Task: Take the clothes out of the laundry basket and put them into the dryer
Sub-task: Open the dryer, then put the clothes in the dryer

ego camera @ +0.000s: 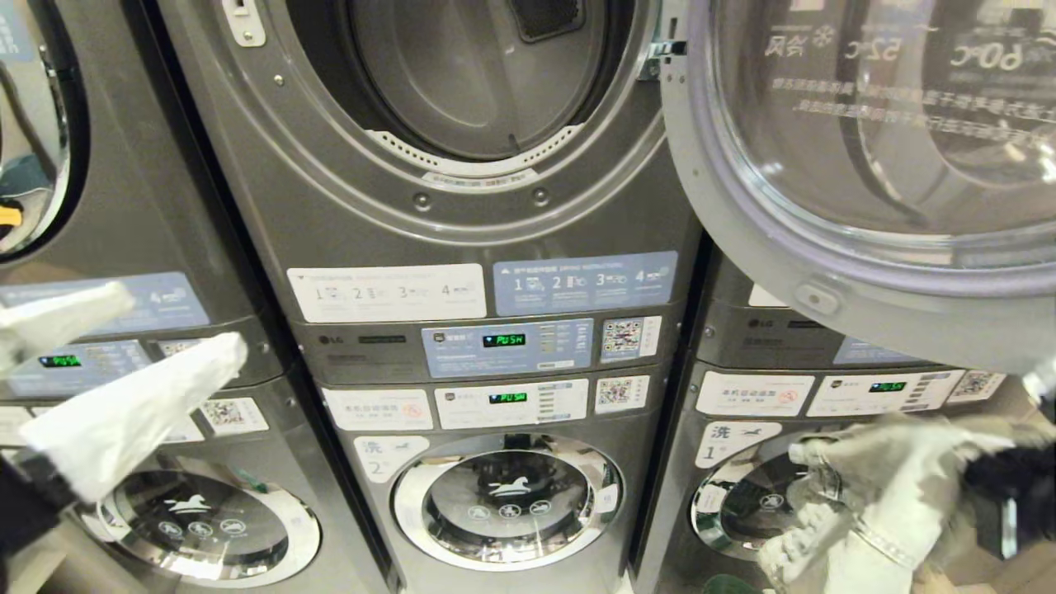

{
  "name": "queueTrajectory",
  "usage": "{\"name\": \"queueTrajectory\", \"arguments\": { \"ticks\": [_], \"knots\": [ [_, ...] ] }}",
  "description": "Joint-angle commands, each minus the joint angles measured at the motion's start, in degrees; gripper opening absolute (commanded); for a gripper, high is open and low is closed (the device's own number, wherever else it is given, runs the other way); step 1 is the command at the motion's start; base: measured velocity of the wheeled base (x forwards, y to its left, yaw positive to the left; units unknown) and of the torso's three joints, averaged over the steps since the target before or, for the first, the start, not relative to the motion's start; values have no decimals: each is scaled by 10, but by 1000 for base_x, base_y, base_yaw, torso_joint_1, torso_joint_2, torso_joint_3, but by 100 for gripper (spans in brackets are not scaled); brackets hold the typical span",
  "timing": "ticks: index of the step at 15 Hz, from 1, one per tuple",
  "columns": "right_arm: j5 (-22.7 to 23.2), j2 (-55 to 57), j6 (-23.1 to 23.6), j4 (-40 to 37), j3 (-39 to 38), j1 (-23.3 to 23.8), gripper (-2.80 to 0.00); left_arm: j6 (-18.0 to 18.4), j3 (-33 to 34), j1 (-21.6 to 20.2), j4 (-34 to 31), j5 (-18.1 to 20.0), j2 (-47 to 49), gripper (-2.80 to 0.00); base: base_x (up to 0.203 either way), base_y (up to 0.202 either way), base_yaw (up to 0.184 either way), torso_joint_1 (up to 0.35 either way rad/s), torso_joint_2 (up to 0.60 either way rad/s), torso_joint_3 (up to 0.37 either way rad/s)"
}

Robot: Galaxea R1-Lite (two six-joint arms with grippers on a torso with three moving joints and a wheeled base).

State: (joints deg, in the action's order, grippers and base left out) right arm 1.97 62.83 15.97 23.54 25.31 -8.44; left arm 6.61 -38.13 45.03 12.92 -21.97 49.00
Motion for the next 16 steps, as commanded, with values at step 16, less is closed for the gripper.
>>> {"name": "queueTrajectory", "arguments": {
  "ticks": [16],
  "knots": [
    [0,-38,16,-13,-39,-3,-280,-6,50,-94,-72,2,-109,0,0,0,0,6,3,-2]
  ]
}}
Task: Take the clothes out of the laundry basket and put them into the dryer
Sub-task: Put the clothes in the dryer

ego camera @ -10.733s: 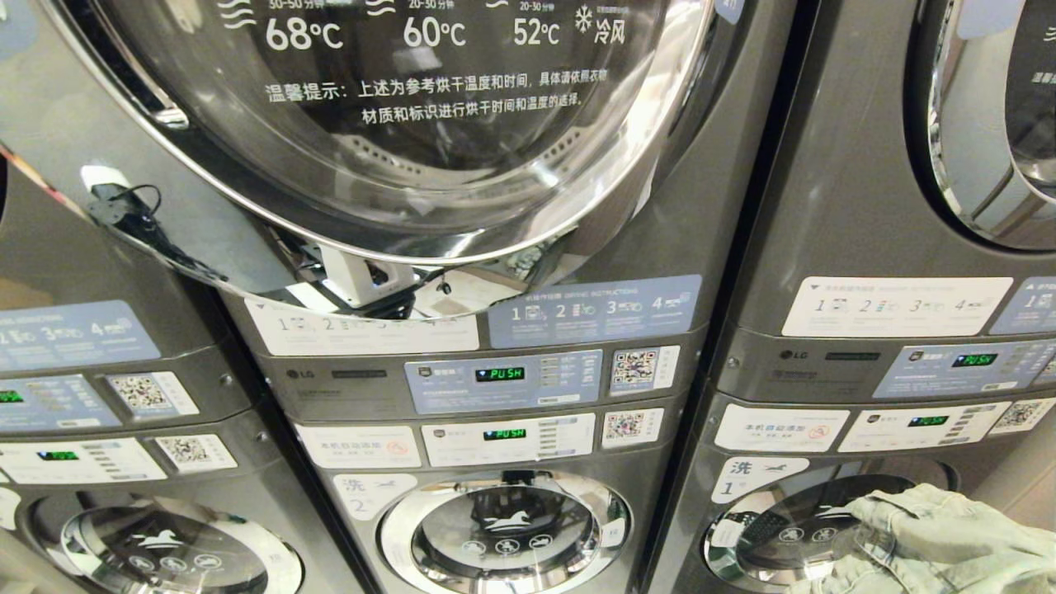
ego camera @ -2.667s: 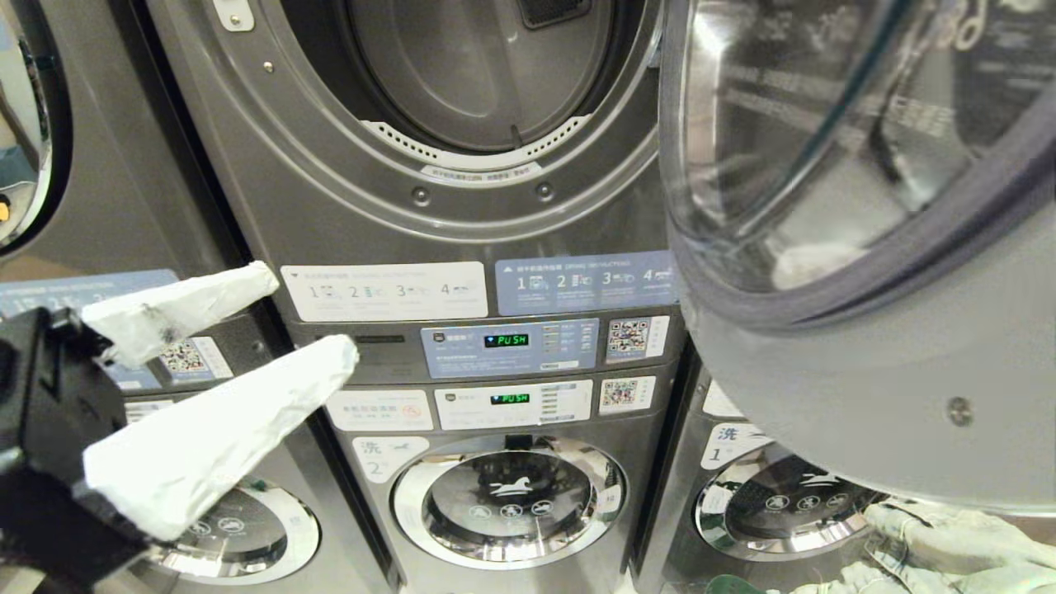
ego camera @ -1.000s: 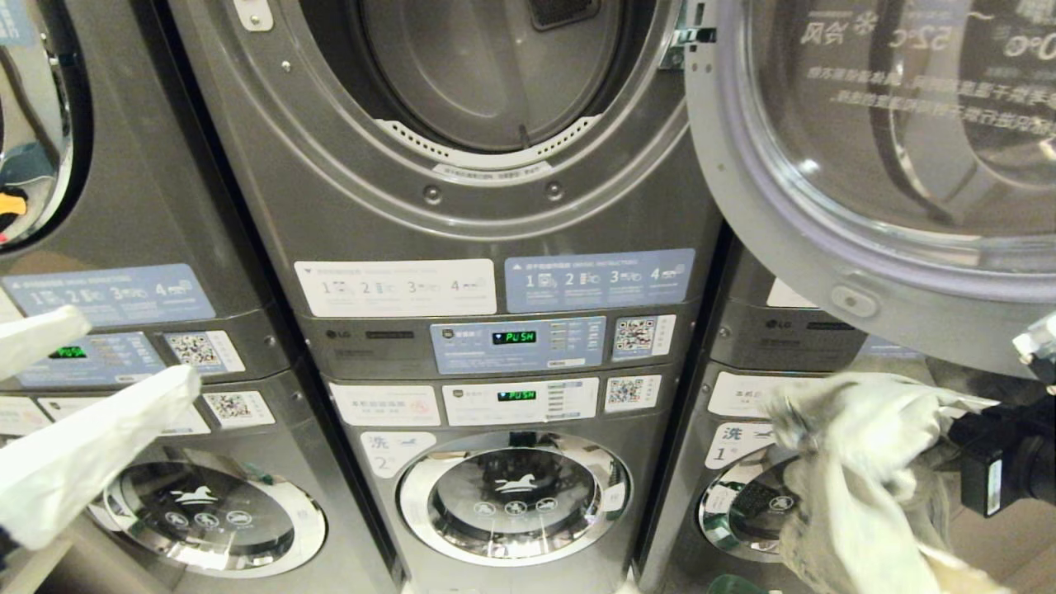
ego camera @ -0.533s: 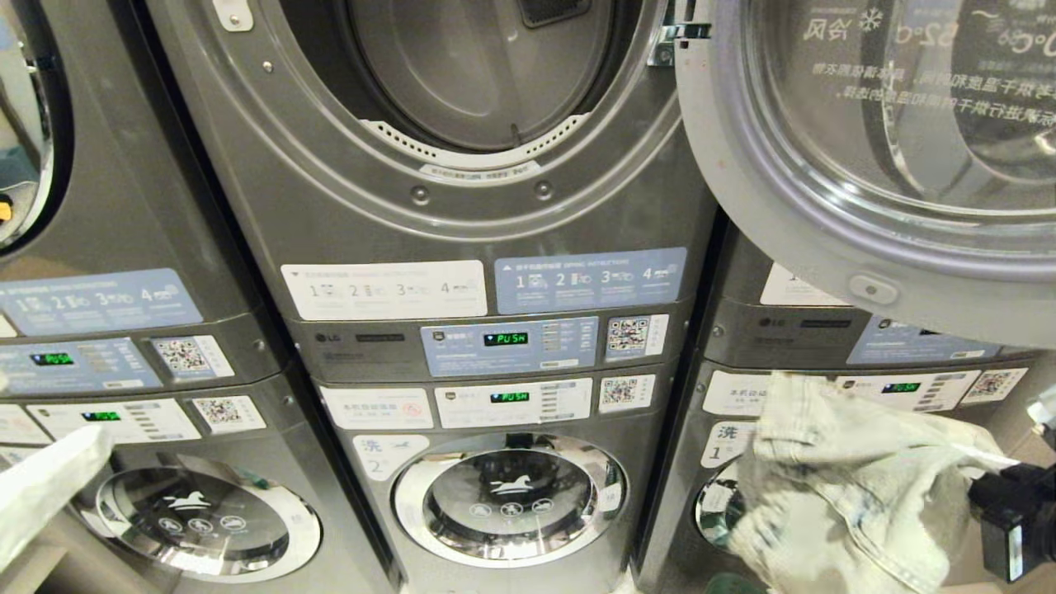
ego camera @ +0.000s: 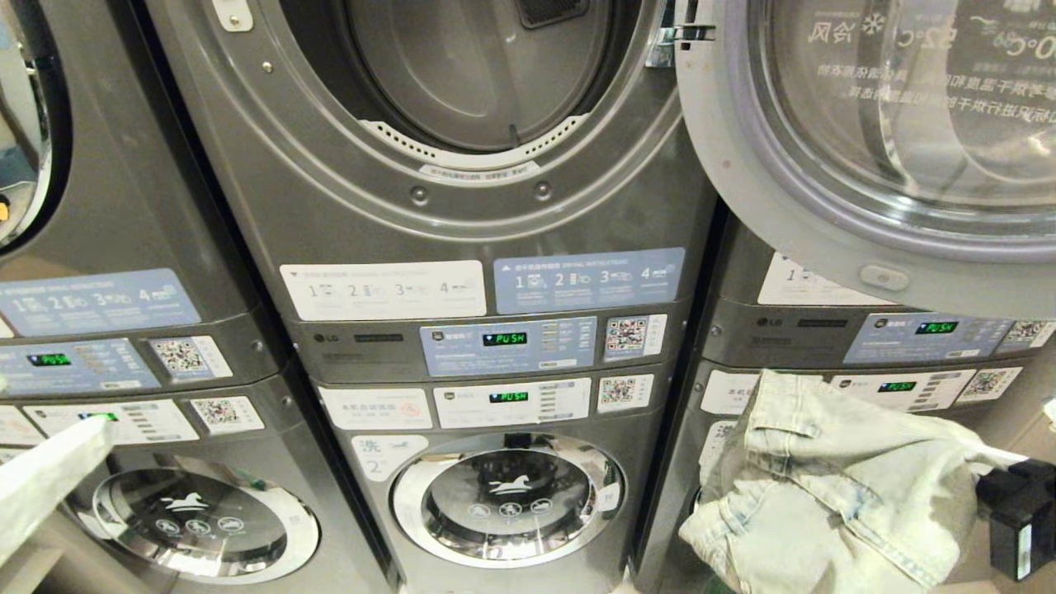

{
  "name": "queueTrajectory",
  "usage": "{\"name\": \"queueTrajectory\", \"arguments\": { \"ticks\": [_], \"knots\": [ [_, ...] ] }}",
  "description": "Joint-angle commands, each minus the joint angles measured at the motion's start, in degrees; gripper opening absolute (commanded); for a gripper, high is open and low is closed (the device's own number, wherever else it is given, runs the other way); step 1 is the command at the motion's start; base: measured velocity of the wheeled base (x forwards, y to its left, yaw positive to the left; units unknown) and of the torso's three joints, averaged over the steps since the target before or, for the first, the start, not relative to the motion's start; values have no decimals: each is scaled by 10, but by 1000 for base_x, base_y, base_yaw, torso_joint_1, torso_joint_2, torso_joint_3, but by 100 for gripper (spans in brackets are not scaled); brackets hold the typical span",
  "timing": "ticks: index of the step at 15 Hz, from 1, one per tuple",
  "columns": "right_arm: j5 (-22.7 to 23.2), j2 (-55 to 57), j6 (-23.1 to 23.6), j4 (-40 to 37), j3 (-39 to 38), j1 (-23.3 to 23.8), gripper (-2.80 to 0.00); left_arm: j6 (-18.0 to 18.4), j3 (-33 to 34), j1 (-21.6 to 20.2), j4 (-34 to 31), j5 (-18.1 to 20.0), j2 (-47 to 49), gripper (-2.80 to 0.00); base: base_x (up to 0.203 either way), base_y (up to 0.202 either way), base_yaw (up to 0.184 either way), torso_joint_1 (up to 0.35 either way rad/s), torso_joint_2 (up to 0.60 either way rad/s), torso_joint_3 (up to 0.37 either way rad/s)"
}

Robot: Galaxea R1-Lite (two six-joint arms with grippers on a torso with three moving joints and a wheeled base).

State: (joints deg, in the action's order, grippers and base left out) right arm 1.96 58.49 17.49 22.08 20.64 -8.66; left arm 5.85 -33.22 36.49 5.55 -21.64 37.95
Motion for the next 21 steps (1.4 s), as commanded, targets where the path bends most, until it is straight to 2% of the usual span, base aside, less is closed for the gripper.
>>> {"name": "queueTrajectory", "arguments": {
  "ticks": [1,3,5,8,9,11,13,15,16,17,19,21],
  "knots": [
    [1,22,-1,1,30,-1,-280,-3,6,-35,0,-2,-1,0,0,0,0,0,0,0],
    [2,70,-4,2,97,-2,-280,-7,14,-100,-17,-2,-6,0,0,0,0,0,0,0],
    [3,132,-4,9,169,-16,-280,-8,16,-184,-36,-2,-12,0,0,0,0,0,0,0],
    [1,215,2,39,255,-93,-280,-8,23,-321,-76,1,-36,0,0,0,0,0,0,0],
    [0,240,2,47,284,-116,-280,-8,32,-340,-92,2,-62,0,0,0,0,0,0,0],
    [0,302,3,59,372,-151,-280,-7,49,-347,-141,2,-123,0,0,0,0,0,0,0],
    [-1,377,3,64,471,-173,-280,-7,61,-349,-201,3,-183,0,0,0,0,0,0,0],
    [-2,443,3,67,581,-189,-280,-6,79,-350,-234,7,-229,0,0,0,0,0,0,0],
    [-6,477,2,67,644,-197,-280,-5,95,-350,-238,24,-246,0,0,0,0,0,0,0],
    [-20,511,2,70,713,-205,-280,1,107,-350,-235,58,-256,0,0,0,0,0,0,0],
    [-74,577,2,93,845,-224,-280,17,119,-354,-231,115,-270,0,0,0,0,0,0,0],
    [-116,606,11,115,920,-240,-280,37,137,-358,-233,150,-291,0,0,0,0,0,0,0]
  ]
}}
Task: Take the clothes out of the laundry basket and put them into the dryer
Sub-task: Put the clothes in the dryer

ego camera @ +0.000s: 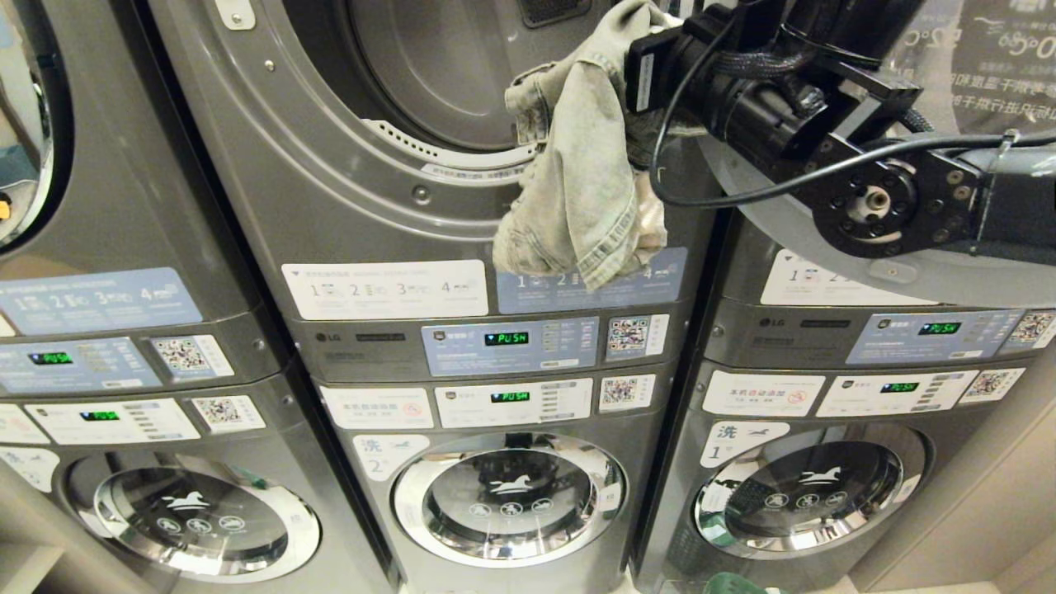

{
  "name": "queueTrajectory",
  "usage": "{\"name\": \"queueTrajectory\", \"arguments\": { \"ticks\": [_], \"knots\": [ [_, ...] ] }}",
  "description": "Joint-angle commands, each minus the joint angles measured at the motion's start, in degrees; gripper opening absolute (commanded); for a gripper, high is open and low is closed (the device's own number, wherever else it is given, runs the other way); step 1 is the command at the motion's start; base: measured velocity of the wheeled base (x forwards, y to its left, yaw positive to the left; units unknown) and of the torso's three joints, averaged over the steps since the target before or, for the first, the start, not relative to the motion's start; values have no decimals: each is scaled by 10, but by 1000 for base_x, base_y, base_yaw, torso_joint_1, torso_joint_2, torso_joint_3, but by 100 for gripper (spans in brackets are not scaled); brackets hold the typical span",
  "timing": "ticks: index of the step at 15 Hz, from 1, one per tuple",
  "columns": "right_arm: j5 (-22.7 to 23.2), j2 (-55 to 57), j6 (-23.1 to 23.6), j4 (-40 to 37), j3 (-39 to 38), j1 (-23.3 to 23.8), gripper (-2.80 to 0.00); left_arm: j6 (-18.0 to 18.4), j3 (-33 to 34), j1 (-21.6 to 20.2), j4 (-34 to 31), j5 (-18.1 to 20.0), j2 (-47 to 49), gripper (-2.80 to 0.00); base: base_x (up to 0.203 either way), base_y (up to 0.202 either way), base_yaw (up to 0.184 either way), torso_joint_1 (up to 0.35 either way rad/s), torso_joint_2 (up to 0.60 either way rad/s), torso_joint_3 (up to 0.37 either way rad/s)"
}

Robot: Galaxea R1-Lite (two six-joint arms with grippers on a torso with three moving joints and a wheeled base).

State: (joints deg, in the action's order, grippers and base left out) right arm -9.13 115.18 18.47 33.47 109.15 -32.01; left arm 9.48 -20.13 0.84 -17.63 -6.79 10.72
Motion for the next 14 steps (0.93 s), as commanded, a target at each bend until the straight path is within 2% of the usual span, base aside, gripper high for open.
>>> {"name": "queueTrajectory", "arguments": {
  "ticks": [1,3,7,10,12,13,14],
  "knots": [
    [-20,42,5,9,37,-15,-280,6,16,-3,-1,6,-27,0,0,0,0,0,0,0],
    [-44,37,13,17,20,-37,-280,7,38,-4,-2,18,-60,0,0,0,0,0,0,0],
    [-50,34,14,12,15,-48,-280,12,113,-6,20,25,-107,0,0,0,0,0,0,0],
    [-53,29,19,8,15,-49,-280,55,132,-6,36,55,-107,0,0,0,0,0,0,0],
    [-55,29,25,4,15,-49,-280,46,135,-6,40,66,-108,0,0,0,0,0,0,0],
    [-55,28,31,4,16,-51,-280,23,136,-6,42,63,-108,0,0,0,0,0,0,0],
    [-55,26,31,4,16,-51,-280,-18,141,-6,49,62,-108,0,0,0,0,0,0,0]
  ]
}}
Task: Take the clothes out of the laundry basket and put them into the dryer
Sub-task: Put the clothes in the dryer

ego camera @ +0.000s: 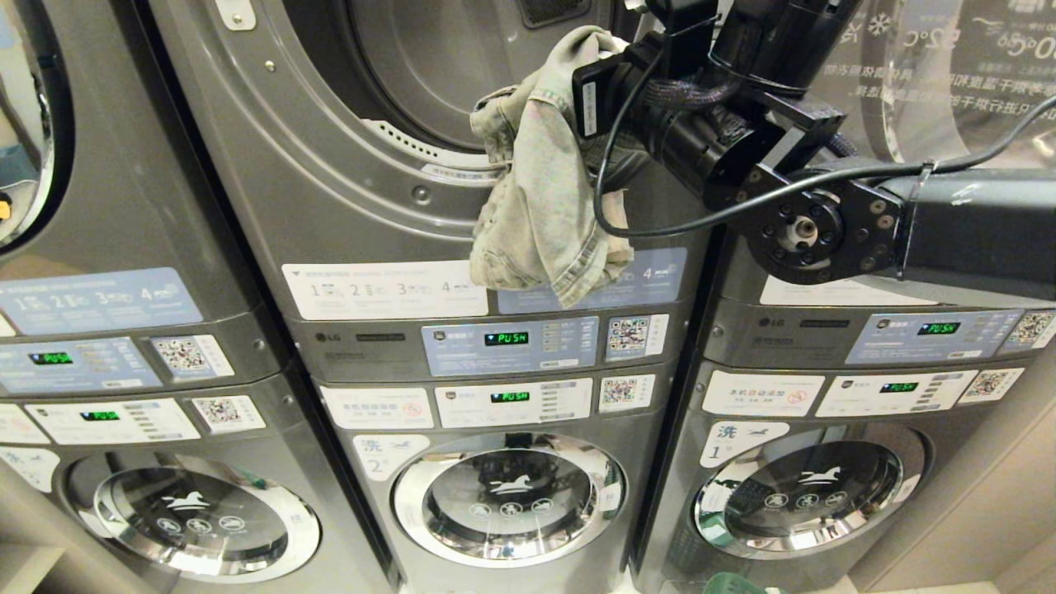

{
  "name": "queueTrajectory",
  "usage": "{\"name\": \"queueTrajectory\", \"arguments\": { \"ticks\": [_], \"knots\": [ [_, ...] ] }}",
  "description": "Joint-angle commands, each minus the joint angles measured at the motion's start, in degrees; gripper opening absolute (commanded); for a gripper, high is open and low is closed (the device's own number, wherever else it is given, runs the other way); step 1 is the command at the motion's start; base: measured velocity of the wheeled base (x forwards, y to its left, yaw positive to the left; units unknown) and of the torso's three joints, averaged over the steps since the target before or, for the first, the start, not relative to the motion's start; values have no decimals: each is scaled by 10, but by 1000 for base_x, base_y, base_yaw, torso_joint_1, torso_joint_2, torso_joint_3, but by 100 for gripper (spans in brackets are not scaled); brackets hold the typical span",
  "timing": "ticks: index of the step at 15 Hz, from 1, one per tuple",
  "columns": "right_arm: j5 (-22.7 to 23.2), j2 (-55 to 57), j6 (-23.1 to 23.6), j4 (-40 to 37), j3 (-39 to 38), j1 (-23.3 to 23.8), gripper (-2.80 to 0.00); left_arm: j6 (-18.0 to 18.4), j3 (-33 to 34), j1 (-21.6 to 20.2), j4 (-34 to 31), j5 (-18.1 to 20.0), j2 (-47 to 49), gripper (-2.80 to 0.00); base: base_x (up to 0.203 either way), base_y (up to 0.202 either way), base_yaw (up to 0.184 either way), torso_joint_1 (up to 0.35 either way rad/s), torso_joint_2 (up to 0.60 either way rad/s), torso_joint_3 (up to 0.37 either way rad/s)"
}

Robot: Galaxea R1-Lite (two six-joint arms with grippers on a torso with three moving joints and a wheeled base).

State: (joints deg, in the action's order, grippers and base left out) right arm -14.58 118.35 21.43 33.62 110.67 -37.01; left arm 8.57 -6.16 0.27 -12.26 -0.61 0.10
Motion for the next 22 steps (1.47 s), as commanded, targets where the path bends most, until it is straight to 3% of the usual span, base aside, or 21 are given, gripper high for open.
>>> {"name": "queueTrajectory", "arguments": {
  "ticks": [1,2,3,10,13,22],
  "knots": [
    [-1,-8,2,2,0,-1,-280,-54,15,0,24,-2,-2,0,0,0,0,0,0,0],
    [-1,-10,2,3,-2,-1,-280,-91,32,0,55,-3,-2,0,0,0,0,0,0,0],
    [-6,-12,4,3,-2,-5,-280,-93,35,0,65,-1,-2,0,0,0,0,0,0,0],
    [-26,-15,5,0,-2,-21,-280,-81,42,0,72,-1,-1,0,0,0,0,0,0,0],
    [-45,-13,5,-3,-4,-33,-280,-54,43,0,72,3,-1,0,0,0,0,0,0,0],
    [-47,-8,2,-2,-4,-33,-280,-51,43,0,72,3,-1,0,0,29,-1,1,1,0]
  ]
}}
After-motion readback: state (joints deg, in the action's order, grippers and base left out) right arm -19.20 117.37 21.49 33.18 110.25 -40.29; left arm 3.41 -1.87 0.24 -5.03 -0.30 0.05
